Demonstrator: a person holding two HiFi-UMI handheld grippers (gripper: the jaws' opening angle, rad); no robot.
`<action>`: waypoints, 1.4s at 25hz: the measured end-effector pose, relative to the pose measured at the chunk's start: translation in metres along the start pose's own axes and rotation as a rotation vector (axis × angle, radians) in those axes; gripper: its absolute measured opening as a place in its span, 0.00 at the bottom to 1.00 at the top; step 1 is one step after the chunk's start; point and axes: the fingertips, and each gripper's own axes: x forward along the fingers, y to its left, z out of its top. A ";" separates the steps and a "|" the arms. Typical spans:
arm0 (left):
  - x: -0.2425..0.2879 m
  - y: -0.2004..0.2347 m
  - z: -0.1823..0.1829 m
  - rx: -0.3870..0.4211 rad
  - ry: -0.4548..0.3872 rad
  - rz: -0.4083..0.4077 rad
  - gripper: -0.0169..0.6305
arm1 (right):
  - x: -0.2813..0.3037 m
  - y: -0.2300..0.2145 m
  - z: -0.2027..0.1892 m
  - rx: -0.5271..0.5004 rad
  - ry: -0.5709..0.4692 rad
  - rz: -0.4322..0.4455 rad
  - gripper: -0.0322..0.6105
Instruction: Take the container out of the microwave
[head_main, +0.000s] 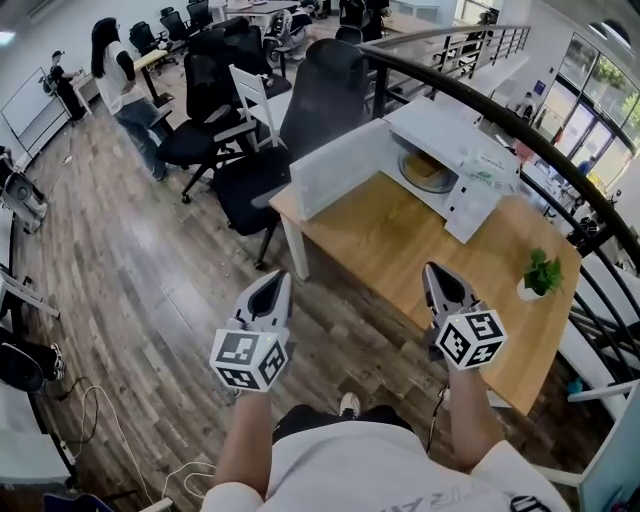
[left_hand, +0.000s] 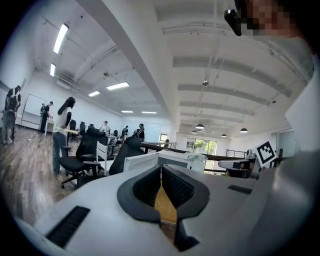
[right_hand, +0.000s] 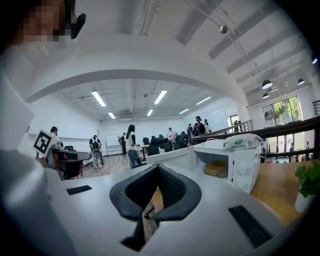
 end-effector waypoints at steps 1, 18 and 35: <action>0.011 0.000 0.000 -0.001 0.004 -0.005 0.08 | 0.006 -0.007 0.001 0.002 0.002 -0.003 0.08; 0.195 0.037 0.008 0.010 0.059 -0.273 0.08 | 0.092 -0.085 0.012 -0.018 0.038 -0.281 0.08; 0.270 0.049 -0.013 -0.029 0.127 -0.389 0.08 | 0.197 -0.141 -0.014 -0.184 0.212 -0.351 0.08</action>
